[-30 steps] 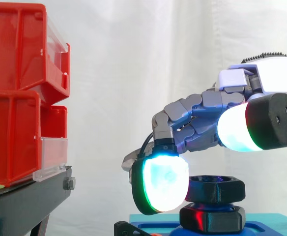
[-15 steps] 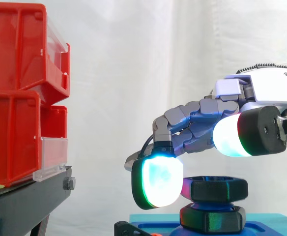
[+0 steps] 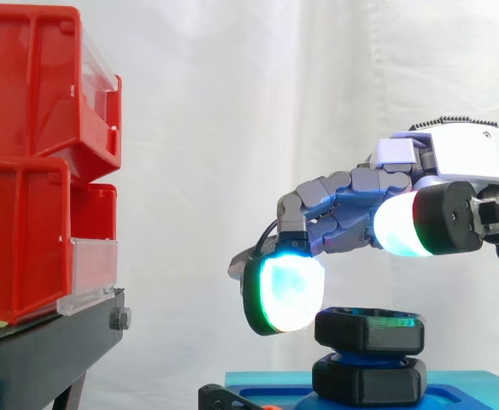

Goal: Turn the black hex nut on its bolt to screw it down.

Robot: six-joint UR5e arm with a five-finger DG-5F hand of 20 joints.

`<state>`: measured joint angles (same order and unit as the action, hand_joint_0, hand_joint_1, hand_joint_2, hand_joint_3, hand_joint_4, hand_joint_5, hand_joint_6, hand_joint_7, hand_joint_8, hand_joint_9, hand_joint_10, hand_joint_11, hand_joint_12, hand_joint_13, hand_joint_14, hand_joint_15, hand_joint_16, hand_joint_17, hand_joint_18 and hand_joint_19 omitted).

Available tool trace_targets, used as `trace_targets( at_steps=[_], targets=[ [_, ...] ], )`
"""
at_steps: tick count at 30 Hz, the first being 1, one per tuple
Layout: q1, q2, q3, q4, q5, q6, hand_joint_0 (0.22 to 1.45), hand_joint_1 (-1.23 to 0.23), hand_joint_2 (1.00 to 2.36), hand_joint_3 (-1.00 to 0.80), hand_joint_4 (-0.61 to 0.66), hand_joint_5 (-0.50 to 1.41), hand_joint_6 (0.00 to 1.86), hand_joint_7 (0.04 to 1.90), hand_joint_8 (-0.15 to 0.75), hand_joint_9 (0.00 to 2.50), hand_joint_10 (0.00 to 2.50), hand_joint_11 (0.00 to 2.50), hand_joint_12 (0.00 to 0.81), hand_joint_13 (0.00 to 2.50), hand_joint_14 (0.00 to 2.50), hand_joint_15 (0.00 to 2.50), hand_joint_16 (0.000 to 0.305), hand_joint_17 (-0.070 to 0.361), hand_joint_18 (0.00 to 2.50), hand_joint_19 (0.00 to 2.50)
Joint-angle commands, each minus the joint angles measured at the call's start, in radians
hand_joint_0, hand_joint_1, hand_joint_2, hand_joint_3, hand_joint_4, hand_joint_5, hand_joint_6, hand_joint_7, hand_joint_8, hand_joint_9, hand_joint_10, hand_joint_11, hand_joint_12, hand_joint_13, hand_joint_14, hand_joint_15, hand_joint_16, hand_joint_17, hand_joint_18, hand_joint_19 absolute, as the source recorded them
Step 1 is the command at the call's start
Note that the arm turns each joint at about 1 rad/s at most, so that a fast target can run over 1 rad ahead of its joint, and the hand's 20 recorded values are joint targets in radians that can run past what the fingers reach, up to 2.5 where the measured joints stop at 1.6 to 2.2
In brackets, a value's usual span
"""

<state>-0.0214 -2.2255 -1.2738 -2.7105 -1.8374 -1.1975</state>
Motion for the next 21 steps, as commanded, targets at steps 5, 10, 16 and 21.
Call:
trace_targets(
  at_steps=[5, 10, 16, 21],
  targets=[
    [-0.015, 0.001, 0.005, 0.012, -0.020, 0.002, 0.49, -0.33, 1.00, -0.50, 0.25, -0.15, 0.50, 1.12, 0.309, 0.43, 0.01, 0.37, 0.342, 0.34, 0.00, 0.11, 0.042, 0.095, 0.12, 0.10],
    [-0.009, 0.000, 0.030, 0.005, -0.017, 0.004, 0.49, -0.32, 1.00, -0.50, 0.25, -0.15, 0.50, 1.10, 0.308, 0.43, 0.01, 0.38, 0.343, 0.34, 0.00, 0.12, 0.042, 0.095, 0.12, 0.10],
    [0.018, 0.000, 0.040, 0.005, 0.013, 0.004, 0.48, -0.31, 1.00, -0.50, 0.25, -0.16, 0.50, 1.02, 0.299, 0.42, 0.01, 0.35, 0.345, 0.34, 0.00, 0.11, 0.043, 0.096, 0.11, 0.10],
    [0.049, 0.000, 0.040, 0.003, 0.058, 0.006, 0.48, -0.30, 1.00, -0.50, 0.25, -0.16, 0.50, 0.99, 0.298, 0.43, 0.01, 0.35, 0.346, 0.34, 0.00, 0.12, 0.043, 0.097, 0.11, 0.11]
  ],
)
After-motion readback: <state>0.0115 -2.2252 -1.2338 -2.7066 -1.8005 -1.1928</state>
